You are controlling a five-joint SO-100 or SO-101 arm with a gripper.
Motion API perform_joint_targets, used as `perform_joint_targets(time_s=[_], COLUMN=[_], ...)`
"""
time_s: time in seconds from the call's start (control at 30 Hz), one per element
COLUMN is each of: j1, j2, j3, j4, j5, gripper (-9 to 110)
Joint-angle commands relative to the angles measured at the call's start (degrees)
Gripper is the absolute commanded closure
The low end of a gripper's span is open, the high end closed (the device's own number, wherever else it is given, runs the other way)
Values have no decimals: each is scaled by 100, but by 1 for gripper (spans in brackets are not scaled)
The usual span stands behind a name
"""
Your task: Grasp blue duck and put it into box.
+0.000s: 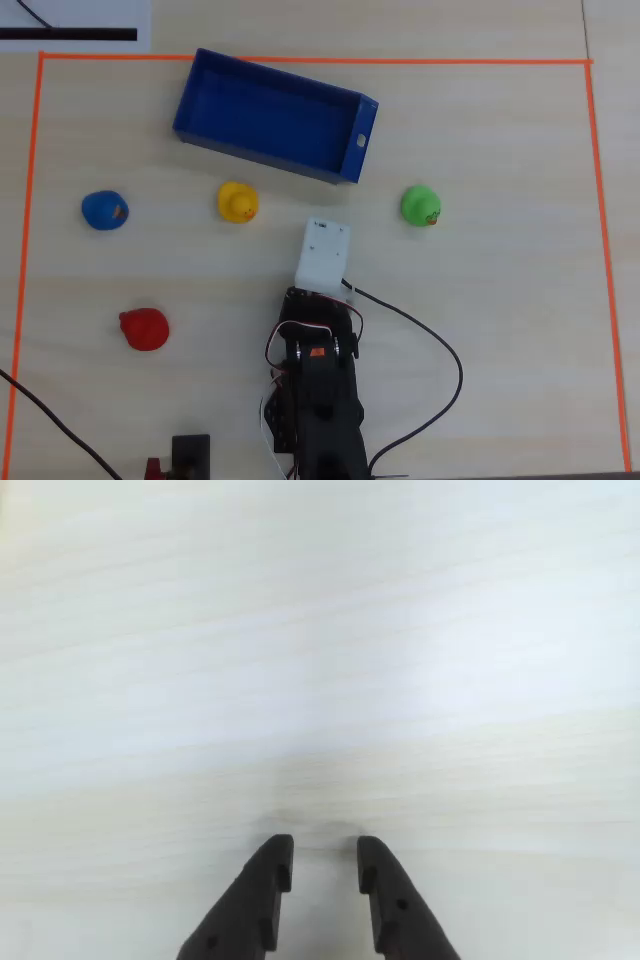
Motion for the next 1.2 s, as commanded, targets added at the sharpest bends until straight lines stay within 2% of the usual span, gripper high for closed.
perform_joint_targets(time_s=[0.0, 0.87, 0.93, 1.0, 1.17], j1=[-53, -105, -53, -35, -580], j2=[-53, -53, -53, -527, -3656], j3=[-18, -18, -220, -1002, -4289], j4=[123, 105, -176, -492, -545], j5=[-167, -255, -387, -492, -193], gripper=[101, 101, 97, 88, 67])
